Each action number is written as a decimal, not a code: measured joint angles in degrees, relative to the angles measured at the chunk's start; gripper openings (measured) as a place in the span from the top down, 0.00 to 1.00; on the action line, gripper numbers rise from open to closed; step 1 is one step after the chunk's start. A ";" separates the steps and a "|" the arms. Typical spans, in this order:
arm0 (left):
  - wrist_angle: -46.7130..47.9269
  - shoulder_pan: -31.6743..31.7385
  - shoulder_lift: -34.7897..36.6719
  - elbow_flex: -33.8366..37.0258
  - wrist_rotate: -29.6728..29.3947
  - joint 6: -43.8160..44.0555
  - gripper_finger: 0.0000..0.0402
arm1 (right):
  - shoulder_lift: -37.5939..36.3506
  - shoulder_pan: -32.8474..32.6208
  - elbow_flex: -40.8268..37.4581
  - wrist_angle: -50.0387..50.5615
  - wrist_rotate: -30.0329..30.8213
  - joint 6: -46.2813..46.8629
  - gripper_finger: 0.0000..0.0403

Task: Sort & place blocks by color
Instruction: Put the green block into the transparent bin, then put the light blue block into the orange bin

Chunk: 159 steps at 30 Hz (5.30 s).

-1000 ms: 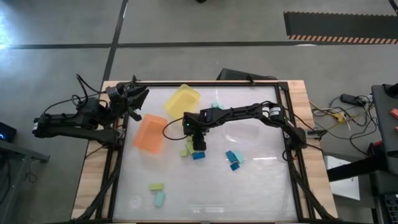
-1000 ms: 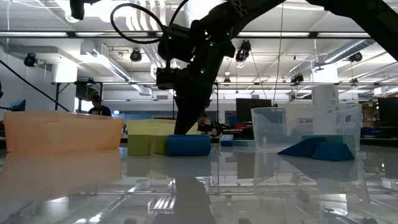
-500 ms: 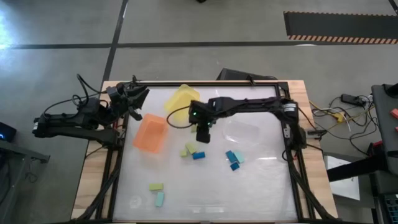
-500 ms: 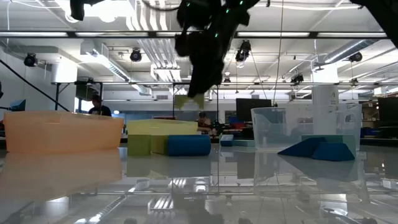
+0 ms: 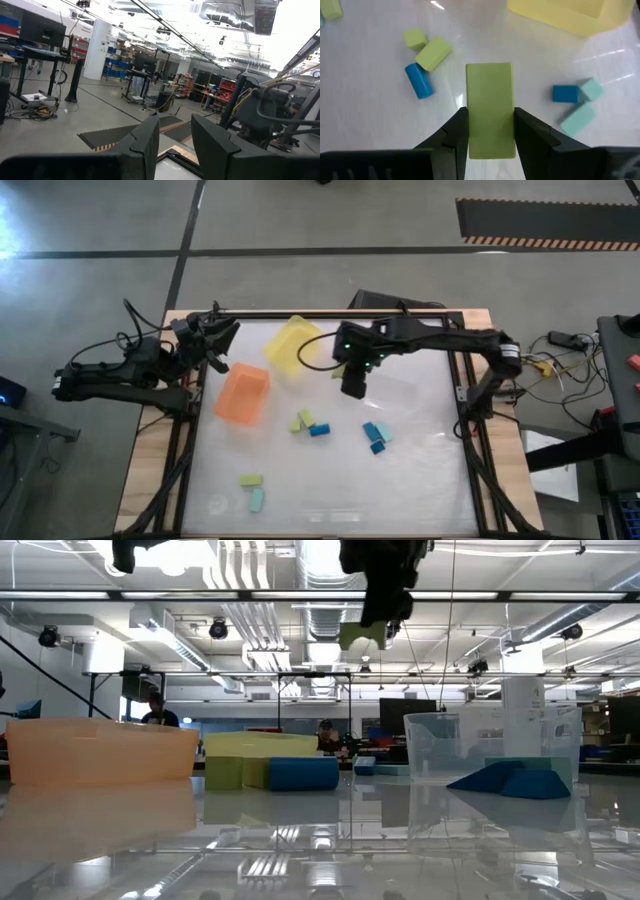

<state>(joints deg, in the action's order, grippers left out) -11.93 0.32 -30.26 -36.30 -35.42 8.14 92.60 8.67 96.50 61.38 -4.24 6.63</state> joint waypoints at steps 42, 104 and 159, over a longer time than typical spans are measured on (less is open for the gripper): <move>-0.05 0.00 -3.31 -0.11 -2.64 0.42 0.76 | -14.80 9.64 -49.93 -24.71 1.36 -0.23 0.63; 28.31 -20.92 -40.32 -20.32 53.07 87.93 0.76 | -38.48 -2.75 -34.44 -21.41 8.93 10.64 0.46; 41.12 -38.84 -70.95 -21.57 48.78 102.49 0.40 | -38.17 -2.78 -34.68 -17.78 8.32 5.84 0.46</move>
<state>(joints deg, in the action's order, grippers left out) 29.19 -38.52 -101.21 -57.87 13.37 110.63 54.43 5.89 61.82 43.60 4.08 12.47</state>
